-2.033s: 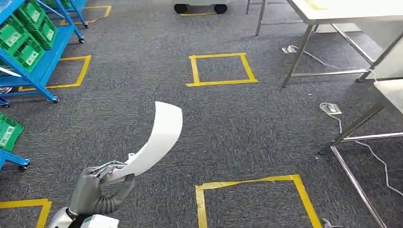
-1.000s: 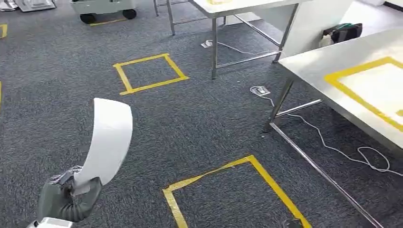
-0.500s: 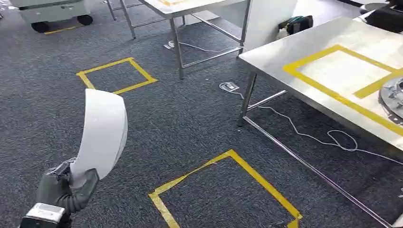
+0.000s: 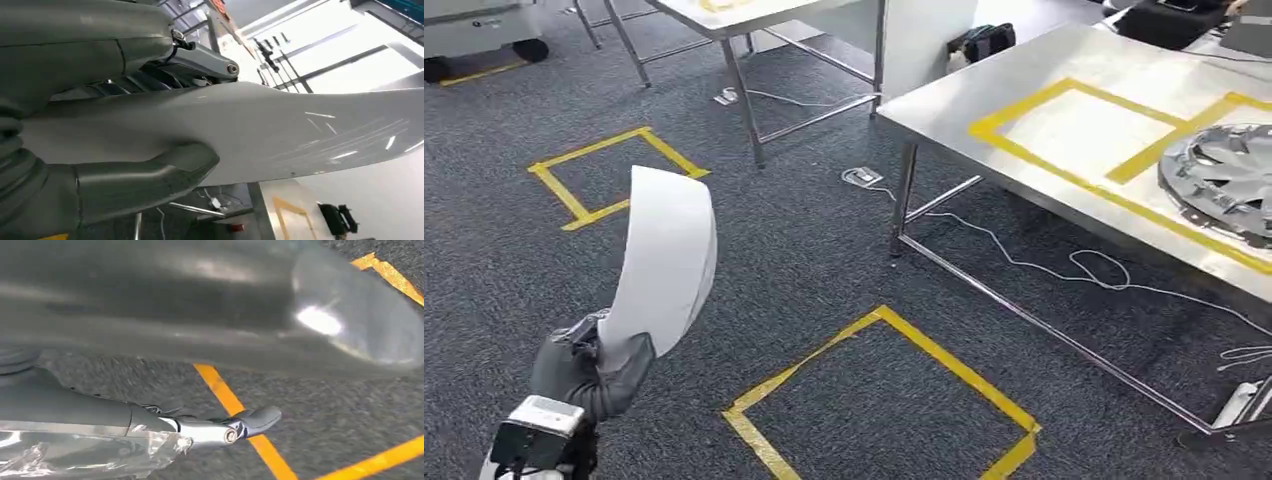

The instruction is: Take the parts from the cabinet and place them on the table.

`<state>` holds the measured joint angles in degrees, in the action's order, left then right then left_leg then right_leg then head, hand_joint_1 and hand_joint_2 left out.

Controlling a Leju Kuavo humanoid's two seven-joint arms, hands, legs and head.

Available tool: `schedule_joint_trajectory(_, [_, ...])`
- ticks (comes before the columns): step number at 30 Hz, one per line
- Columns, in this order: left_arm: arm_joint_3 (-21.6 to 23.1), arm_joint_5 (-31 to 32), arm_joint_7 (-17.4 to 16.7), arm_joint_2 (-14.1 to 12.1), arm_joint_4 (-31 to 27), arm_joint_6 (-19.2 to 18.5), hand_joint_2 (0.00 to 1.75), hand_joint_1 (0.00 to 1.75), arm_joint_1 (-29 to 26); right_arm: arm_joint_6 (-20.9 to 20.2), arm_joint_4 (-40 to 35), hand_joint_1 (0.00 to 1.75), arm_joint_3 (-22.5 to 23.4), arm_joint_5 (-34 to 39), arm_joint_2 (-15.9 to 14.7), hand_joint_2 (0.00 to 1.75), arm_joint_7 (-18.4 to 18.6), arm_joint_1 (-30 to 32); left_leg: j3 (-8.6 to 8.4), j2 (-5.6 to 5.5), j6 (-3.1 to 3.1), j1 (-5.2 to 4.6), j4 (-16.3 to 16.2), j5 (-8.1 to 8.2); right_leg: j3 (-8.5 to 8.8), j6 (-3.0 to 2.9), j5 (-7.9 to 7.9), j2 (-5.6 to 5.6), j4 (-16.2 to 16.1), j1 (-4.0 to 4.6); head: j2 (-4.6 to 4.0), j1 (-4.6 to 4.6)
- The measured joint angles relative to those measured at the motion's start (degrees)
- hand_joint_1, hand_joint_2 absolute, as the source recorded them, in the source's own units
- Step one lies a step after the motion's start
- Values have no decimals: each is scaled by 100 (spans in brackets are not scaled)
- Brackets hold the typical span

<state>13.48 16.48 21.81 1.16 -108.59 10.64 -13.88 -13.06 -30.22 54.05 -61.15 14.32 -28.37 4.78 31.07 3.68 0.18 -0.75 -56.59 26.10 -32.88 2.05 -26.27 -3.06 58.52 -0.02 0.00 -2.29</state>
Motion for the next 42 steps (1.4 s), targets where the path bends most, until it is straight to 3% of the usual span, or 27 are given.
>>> schedule_joint_trajectory(2, [201,46,-81,39,206,9,175,175,278,-672,-420,0,28,-7,0,0,9,173,-1,38,-31,6,19,-17,2,-24,11,39,6,13,0,-4])
schedule_joint_trajectory(3, [303,48,-120,57,283,35,175,175,395,-904,-552,0,66,-13,-40,0,7,227,-3,76,-59,7,18,-11,-3,-69,41,85,-18,-6,0,-13])
schedule_joint_trajectory(4, [402,50,-142,63,341,74,175,175,489,-1048,-688,0,96,-22,-59,0,-4,261,10,-20,-109,21,-36,66,4,-111,69,124,-42,-40,0,-11])
schedule_joint_trajectory(6, [510,55,-151,66,440,120,175,175,613,-1144,-902,0,149,-42,-110,0,-18,294,302,-268,-164,51,-717,502,-19,-151,93,210,-47,-65,0,15])
schedule_joint_trajectory(8, [573,55,-159,66,545,142,175,175,662,-1157,-1028,0,192,-64,-138,0,-22,312,748,-319,-197,93,-1655,872,-40,-163,103,309,-46,-64,0,13])
schedule_joint_trajectory(9, [595,48,-159,64,578,144,175,175,668,-1157,-1068,0,201,-68,-142,0,-22,331,858,-325,-205,101,-1861,906,-44,-160,105,340,-46,-65,0,11])
schedule_joint_trajectory(11, [637,-20,-63,37,672,192,175,175,684,-1194,-1152,0,251,-122,-142,0,-7,382,770,-329,-221,129,-1615,627,-43,-140,115,402,-45,-73,0,15])
schedule_joint_trajectory(12, [659,-70,22,33,746,230,175,175,711,-1253,-1208,0,302,-169,-142,0,2,414,549,-331,-227,149,-1142,335,-42,-114,121,432,-44,-83,0,13])
schedule_joint_trajectory(14, [698,-136,129,29,849,262,175,175,750,-1323,-1321,0,383,-221,-140,0,13,447,153,-338,-268,195,-346,-50,-40,-44,122,464,-35,-103,0,15])
schedule_joint_trajectory(15, [722,-238,199,29,941,269,175,175,784,-1229,-1437,0,468,-252,-103,0,39,462,63,-407,-324,179,-125,55,-78,23,126,470,-12,-54,0,28])
schedule_joint_trajectory(16, [726,-284,219,33,952,273,175,175,773,-1110,-1490,0,534,-256,-19,0,48,451,91,-424,-222,209,-87,23,-123,34,131,486,27,-39,0,26])
schedule_joint_trajectory(18, [713,-393,225,26,987,291,175,175,745,-827,-1559,0,625,-212,133,0,65,495,104,-428,-197,218,-73,-2,-163,52,145,480,-53,-33,0,-4])
schedule_joint_trajectory(21, [711,-472,225,29,1017,291,175,175,749,-739,-1605,0,618,-127,337,0,179,524,107,-437,-112,164,-85,5,-119,-154,165,460,-106,-43,0,-46])
schedule_joint_trajectory(22, [709,-494,225,26,1024,291,175,175,743,-711,-1642,0,614,-64,382,0,238,523,112,-437,-17,124,-98,-4,-35,65,243,453,-179,-89,0,-42])
schedule_joint_trajectory(23, [709,-516,232,26,1024,295,175,175,745,-685,-1655,0,592,42,411,0,326,525,113,-430,27,133,-68,-35,-48,150,244,466,-171,-108,0,-31])
schedule_joint_trajectory(24, [711,-525,234,31,1024,299,175,175,749,-652,-1671,0,579,125,424,0,378,538,110,-416,61,144,-50,-57,-121,161,204,442,-128,-112,0,-46])
schedule_joint_trajectory(25, [711,-547,245,37,1024,306,175,175,746,-628,-1693,0,559,190,437,0,413,549,113,-400,88,137,-49,-59,-233,104,-44,385,189,-104,0,-53])
schedule_joint_trajectory(27, [709,-562,249,35,1024,315,175,175,742,-617,-1728,0,518,245,448,0,461,543,130,-378,102,108,-49,-59,-654,39,-524,364,1159,-90,0,-50])
schedule_joint_trajectory(29, [709,-595,249,35,1032,319,175,175,739,-619,-1749,0,459,400,470,0,525,574,138,-368,109,78,-49,-60,-925,-2,-707,363,1774,-74,0,-48])
schedule_joint_trajectory(30, [709,-621,258,35,1041,321,175,175,736,-619,-1767,0,404,475,474,0,560,604,136,-368,109,70,-49,-60,-870,-17,-627,363,1698,-68,0,-53])
schedule_joint_trajectory(31, [709,-642,276,35,1052,326,175,175,731,-611,-1797,0,343,559,481,0,599,634,132,-369,107,68,-50,-59,-687,-37,-436,363,1372,-63,0,-50])
schedule_joint_trajectory(33, [700,-673,291,35,1059,334,175,175,719,-589,-1852,0,258,649,483,0,656,664,119,-378,76,73,-54,-51,-93,-63,-3,344,304,-68,0,-55])
schedule_joint_trajectory(34, [696,-675,291,35,1059,343,175,175,712,-573,-1870,0,197,688,487,0,678,659,122,-377,31,57,-61,-47,25,-18,-111,321,53,-55,0,-55])
schedule_joint_trajectory(36, [693,-675,289,26,1059,354,175,175,707,-560,-1902,0,99,760,500,0,704,671,138,-377,-34,48,-74,-55,48,4,-66,363,39,-44,0,-39])
schedule_joint_trajectory(39, [696,-675,289,26,1059,367,175,175,690,-541,-1940,0,6,802,520,0,717,742,138,-379,-127,82,-64,-36,53,-83,-30,364,16,-57,0,-46])
schedule_joint_trajectory(40, [693,-675,289,24,1059,372,175,175,688,-540,-1966,0,-15,811,526,0,717,757,204,-377,-160,80,-225,82,61,-108,-38,363,16,-60,0,-20])
schedule_joint_trajectory(42, [693,-675,289,16,1059,376,175,175,680,-540,-1972,0,-42,811,529,0,719,760,612,-377,-206,86,-1042,486,60,-147,-51,360,17,-57,0,-13])
